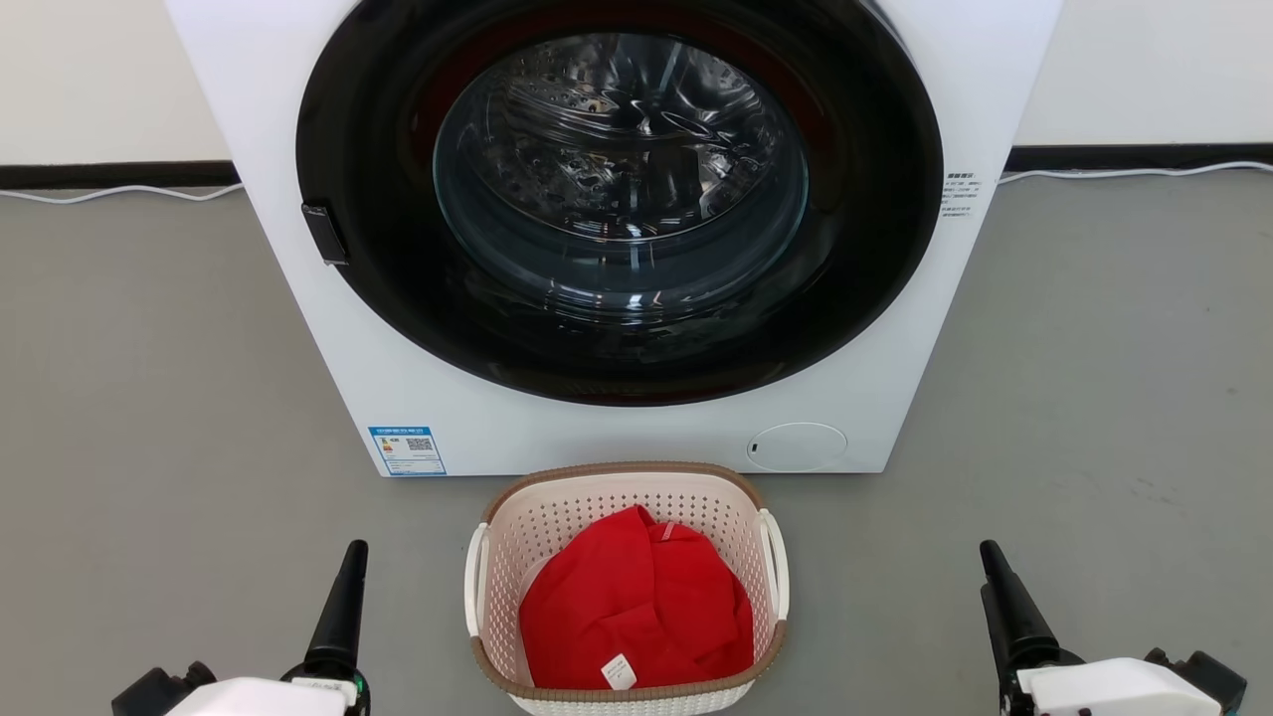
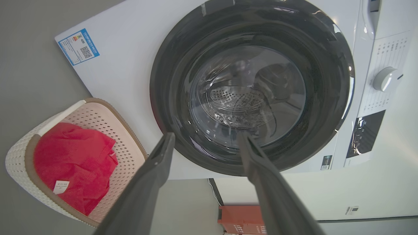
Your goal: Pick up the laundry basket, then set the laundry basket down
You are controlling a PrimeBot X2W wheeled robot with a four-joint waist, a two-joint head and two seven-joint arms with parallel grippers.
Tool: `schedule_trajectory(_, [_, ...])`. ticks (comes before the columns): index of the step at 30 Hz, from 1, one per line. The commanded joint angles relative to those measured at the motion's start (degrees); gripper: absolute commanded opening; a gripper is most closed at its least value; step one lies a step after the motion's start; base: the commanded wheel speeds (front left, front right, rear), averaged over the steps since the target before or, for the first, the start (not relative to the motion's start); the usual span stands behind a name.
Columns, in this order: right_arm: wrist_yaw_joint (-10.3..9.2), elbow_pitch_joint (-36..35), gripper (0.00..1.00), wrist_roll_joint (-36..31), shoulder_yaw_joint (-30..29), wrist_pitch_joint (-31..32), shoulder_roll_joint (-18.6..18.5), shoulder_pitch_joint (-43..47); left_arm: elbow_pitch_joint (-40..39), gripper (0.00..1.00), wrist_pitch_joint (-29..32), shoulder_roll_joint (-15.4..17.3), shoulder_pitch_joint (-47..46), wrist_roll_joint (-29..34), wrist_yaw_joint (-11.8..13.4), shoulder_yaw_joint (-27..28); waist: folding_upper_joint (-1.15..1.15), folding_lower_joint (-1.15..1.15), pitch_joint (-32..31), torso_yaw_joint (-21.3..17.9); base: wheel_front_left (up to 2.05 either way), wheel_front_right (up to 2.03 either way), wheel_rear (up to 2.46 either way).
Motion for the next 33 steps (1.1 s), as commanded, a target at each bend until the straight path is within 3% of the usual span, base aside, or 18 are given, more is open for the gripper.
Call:
schedule_trajectory(1, [0.14,-2.19,1.0,-2.46,0.9,-0.99,-0.57,-2.82,-2.46,1.0,-0.75,0.35,-1.86,2.42,0.36,-0.01,0.0,-0.01,0.06,0.02,0.0,0.0,0.0])
schedule_trajectory(18, [0.21,-3.34,1.0,-18.48,4.74,-3.83,-0.66,-3.31,-5.88,1.0,-3.61,0.6,-1.41,21.32,3.08,-2.75,0.0,-0.01,0.62,0.21,0.0,0.0,0.0])
schedule_trajectory(33, [0.26,-4.32,1.0,-28.98,7.44,-6.16,-0.73,-3.82,-7.2,1.0,-5.96,1.63,-0.99,32.07,6.01,-4.98,0.0,-0.01,0.95,0.3,0.0,0.0,0.0])
